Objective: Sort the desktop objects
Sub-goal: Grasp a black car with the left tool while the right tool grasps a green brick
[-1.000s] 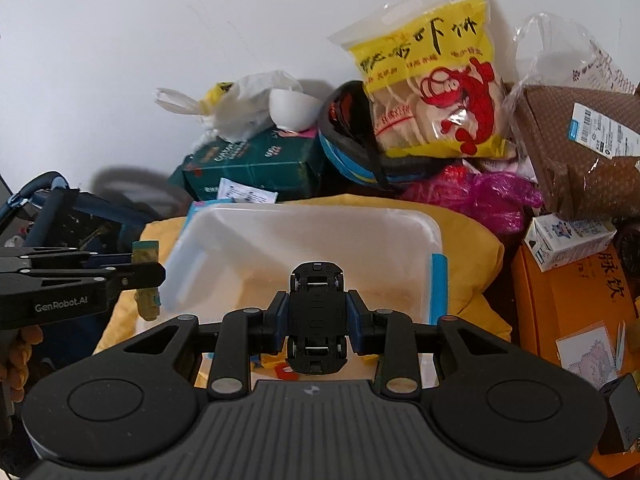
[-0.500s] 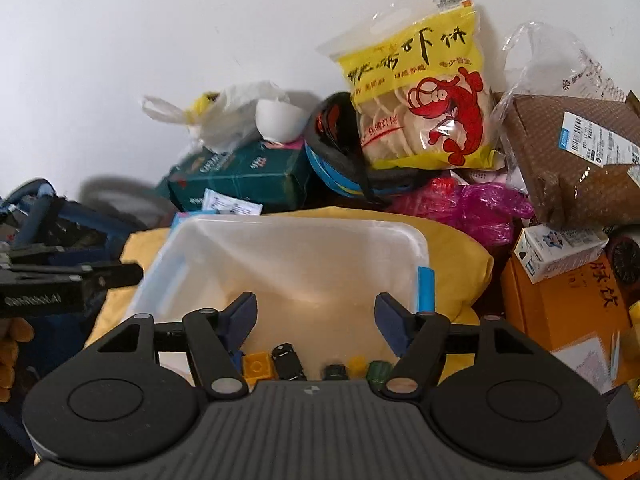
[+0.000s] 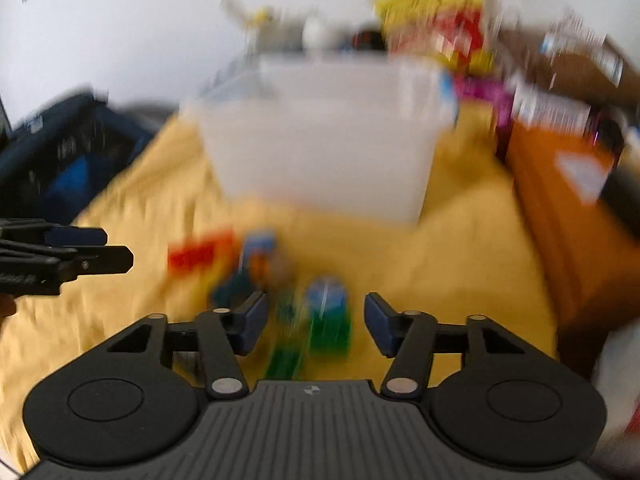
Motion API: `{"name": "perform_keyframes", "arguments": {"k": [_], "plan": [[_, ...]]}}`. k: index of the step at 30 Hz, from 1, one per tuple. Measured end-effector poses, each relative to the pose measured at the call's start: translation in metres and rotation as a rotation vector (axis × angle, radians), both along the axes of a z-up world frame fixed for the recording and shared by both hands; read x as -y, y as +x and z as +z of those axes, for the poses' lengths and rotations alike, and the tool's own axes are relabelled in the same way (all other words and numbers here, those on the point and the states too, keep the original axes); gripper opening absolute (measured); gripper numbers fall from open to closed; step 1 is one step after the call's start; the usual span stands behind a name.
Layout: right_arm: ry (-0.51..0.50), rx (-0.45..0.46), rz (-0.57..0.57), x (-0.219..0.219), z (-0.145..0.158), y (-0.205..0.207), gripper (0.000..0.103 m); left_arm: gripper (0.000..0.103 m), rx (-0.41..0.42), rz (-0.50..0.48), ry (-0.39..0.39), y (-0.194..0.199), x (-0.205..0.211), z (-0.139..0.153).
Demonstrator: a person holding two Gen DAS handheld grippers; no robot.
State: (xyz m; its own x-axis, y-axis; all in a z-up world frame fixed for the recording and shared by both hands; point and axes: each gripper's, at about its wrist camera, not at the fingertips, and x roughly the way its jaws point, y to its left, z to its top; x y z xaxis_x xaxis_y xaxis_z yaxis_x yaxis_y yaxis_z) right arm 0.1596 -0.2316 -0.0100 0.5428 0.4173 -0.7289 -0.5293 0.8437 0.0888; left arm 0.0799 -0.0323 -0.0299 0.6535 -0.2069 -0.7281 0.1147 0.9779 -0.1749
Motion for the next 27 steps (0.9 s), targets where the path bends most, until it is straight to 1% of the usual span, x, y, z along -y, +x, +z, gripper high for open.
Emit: {"name": "perform_keyframes", "arguments": {"k": [2, 5, 8, 10, 12, 14, 17, 19, 24, 25, 27], "plan": [[-0.021, -0.018, -0.016, -0.002, -0.013, -0.004, 0.053, 0.066, -0.025, -0.041, 0.011, -0.003, 0.017, -0.013], [-0.006, -0.047, -0.049, 0.003, -0.019, -0.006, 0.053, 0.066, -0.044, -0.059, 0.011, 0.005, 0.035, -0.024], [-0.016, -0.040, -0.047, 0.007, -0.019, -0.010, 0.054, 0.066, -0.054, -0.012, 0.024, 0.022, 0.041, -0.032], [-0.022, -0.035, -0.049, 0.009, -0.018, -0.012, 0.054, 0.066, -0.061, 0.046, 0.027, 0.034, 0.039, -0.035], [-0.022, -0.035, -0.056, 0.015, -0.022, -0.019, 0.054, 0.066, -0.069, 0.058, 0.026, 0.041, 0.033, -0.039], [-0.023, -0.039, -0.061, 0.018, -0.024, -0.022, 0.054, 0.065, -0.065, 0.047, 0.056, 0.040, 0.030, -0.040], [-0.031, -0.046, -0.055, 0.017, -0.029, -0.024, 0.054, 0.060, -0.052, -0.005, 0.097, 0.034, 0.022, -0.042], [-0.030, -0.053, -0.042, 0.014, -0.032, -0.024, 0.054, 0.060, -0.042, -0.022, 0.128, 0.030, 0.019, -0.043], [-0.039, -0.056, -0.004, -0.003, -0.043, -0.023, 0.054, 0.060, -0.023, -0.040, 0.141, 0.032, 0.023, -0.043], [-0.040, -0.051, -0.001, -0.008, -0.044, -0.022, 0.054, 0.059, -0.019, -0.057, 0.147, 0.033, 0.025, -0.043], [-0.052, -0.045, 0.000, -0.015, -0.048, -0.020, 0.053, 0.047, -0.005, -0.086, 0.173, 0.032, 0.028, -0.044]]}}
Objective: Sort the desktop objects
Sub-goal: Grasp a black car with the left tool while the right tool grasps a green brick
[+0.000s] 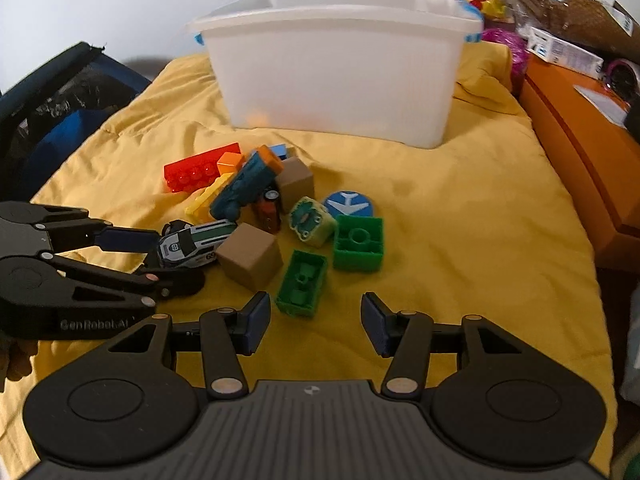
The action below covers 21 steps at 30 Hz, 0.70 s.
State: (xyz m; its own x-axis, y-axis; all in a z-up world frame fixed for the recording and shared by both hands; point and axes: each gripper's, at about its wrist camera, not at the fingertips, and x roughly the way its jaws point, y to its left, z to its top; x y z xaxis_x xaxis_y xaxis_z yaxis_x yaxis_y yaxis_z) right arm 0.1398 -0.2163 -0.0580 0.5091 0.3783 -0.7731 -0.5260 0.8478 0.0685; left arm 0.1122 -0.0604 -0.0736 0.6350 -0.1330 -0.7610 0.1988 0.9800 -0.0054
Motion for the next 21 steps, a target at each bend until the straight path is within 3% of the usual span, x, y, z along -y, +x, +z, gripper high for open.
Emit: {"name": "perform_keyframes", "arguments": {"k": [2, 3, 5, 21], "plan": [[-0.013, -0.003, -0.007, -0.005, -0.005, 0.005, 0.048, 0.041, 0.008, -0.025, 0.009, -0.002, 0.000, 0.002], [-0.015, -0.006, -0.010, -0.007, -0.008, 0.007, 0.032, 0.036, 0.008, -0.035, 0.004, -0.004, -0.001, 0.004], [-0.004, -0.009, -0.006, -0.007, -0.009, 0.010, 0.025, 0.033, 0.012, -0.043, 0.005, -0.009, -0.004, 0.008], [0.109, -0.006, -0.087, 0.037, 0.012, -0.002, 0.024, 0.033, 0.103, 0.080, -0.086, -0.040, -0.054, 0.052]]}}
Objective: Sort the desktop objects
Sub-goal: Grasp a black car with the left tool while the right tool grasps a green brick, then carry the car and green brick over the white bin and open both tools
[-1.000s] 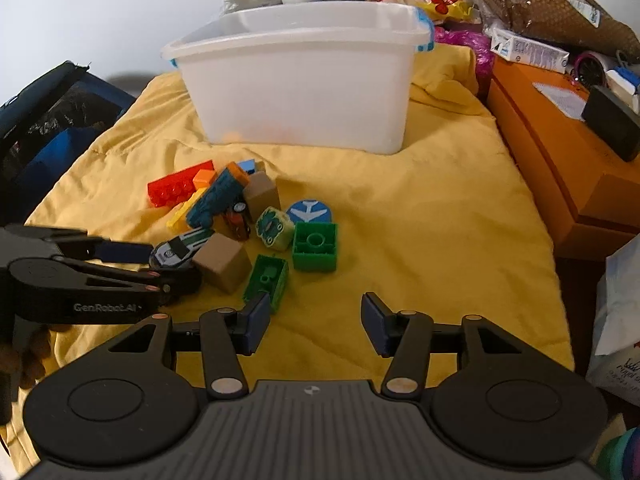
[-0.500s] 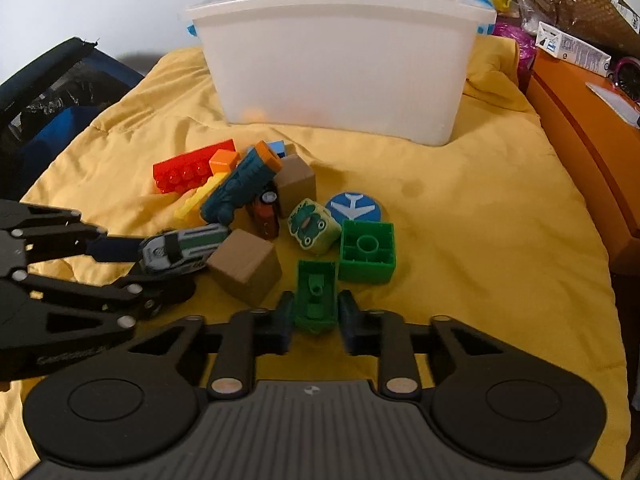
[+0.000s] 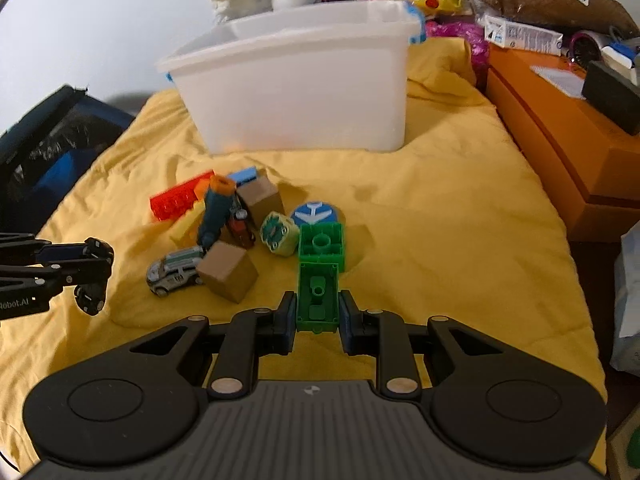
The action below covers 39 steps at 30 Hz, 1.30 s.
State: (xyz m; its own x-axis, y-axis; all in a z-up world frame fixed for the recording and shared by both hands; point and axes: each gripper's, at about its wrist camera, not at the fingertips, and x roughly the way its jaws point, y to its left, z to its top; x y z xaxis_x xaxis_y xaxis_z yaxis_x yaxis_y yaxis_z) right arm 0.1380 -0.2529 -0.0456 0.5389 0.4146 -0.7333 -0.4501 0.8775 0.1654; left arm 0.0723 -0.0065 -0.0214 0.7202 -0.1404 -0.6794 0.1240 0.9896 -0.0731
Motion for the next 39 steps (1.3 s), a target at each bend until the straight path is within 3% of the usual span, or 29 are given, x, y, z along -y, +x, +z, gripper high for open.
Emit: {"name": "perform_keyframes", "arguments": {"k": [9, 14, 22, 30, 39], "plan": [[0.097, 0.100, 0.004, -0.007, 0.052, 0.007, 0.024, 0.033, 0.120, 0.025, -0.047, 0.025, -0.007, 0.061], [0.140, 0.165, 0.007, -0.015, 0.089, 0.028, 0.024, 0.033, 0.155, 0.033, -0.070, 0.053, -0.010, 0.094], [0.170, 0.193, 0.015, -0.019, 0.137, 0.078, 0.024, 0.033, 0.197, 0.022, -0.070, 0.102, -0.013, 0.144], [0.148, 0.158, 0.039, -0.031, 0.173, 0.129, 0.024, 0.033, 0.108, 0.020, -0.116, 0.158, -0.017, 0.161], [0.083, 0.077, 0.070, -0.052, 0.175, 0.170, 0.024, 0.033, 0.048, 0.013, -0.114, 0.195, -0.014, 0.158]]}}
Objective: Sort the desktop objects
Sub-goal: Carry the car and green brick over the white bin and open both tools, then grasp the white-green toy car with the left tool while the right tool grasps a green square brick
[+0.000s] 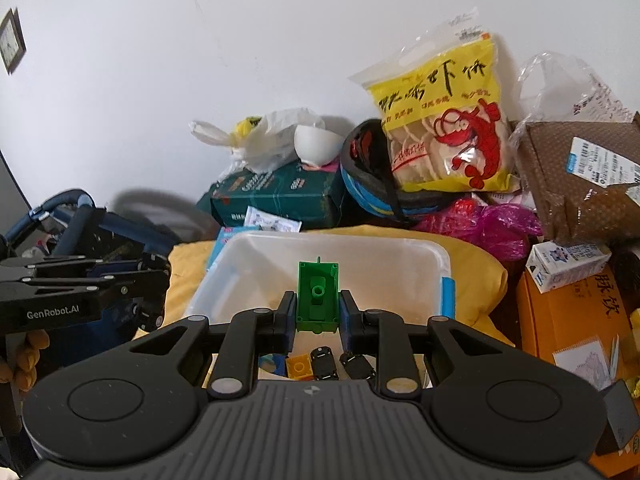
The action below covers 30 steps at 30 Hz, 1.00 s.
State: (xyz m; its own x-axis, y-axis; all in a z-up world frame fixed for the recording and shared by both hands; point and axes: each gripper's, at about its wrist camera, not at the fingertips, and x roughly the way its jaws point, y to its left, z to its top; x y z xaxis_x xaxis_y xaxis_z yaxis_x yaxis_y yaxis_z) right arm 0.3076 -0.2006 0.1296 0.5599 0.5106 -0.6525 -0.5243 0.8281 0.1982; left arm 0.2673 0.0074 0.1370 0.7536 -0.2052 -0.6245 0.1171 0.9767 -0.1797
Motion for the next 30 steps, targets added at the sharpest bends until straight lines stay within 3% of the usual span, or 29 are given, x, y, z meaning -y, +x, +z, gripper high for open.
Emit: {"name": "perform_keyframes", "arguments": {"k": [8, 10, 11, 12, 13, 15, 19, 24, 28, 30], "plan": [[-0.049, -0.050, 0.002, -0.010, -0.015, 0.019, 0.024, 0.034, -0.041, 0.003, 0.025, 0.024, 0.004, -0.003], [-0.073, -0.061, -0.003, -0.012, -0.020, 0.025, 0.026, 0.049, -0.062, 0.003, 0.033, 0.029, 0.007, -0.005], [-0.079, -0.068, -0.011, -0.012, -0.023, 0.028, 0.031, 0.061, -0.061, 0.007, 0.044, 0.030, 0.009, -0.005], [-0.085, -0.066, -0.024, -0.013, -0.025, 0.031, 0.046, 0.064, -0.042, 0.018, 0.066, 0.028, 0.010, -0.006], [-0.094, -0.059, -0.033, -0.013, -0.028, 0.033, 0.053, 0.064, -0.028, 0.024, 0.083, 0.026, 0.011, -0.008], [-0.105, -0.040, -0.046, -0.012, -0.031, 0.033, 0.055, 0.064, -0.017, 0.012, 0.091, 0.020, 0.010, -0.011], [-0.059, -0.038, -0.043, -0.001, -0.034, 0.022, 0.055, 0.064, 0.053, 0.003, 0.110, -0.007, 0.004, -0.021], [-0.031, 0.047, 0.002, 0.018, -0.038, -0.027, 0.055, 0.064, 0.135, -0.048, 0.113, -0.071, 0.003, -0.051], [-0.046, 0.074, 0.016, 0.036, -0.065, -0.073, 0.055, 0.064, 0.082, -0.073, 0.078, -0.120, 0.007, -0.094], [-0.069, 0.039, 0.004, 0.044, -0.089, -0.090, 0.055, 0.064, 0.043, -0.082, 0.065, -0.140, 0.011, -0.118]]}}
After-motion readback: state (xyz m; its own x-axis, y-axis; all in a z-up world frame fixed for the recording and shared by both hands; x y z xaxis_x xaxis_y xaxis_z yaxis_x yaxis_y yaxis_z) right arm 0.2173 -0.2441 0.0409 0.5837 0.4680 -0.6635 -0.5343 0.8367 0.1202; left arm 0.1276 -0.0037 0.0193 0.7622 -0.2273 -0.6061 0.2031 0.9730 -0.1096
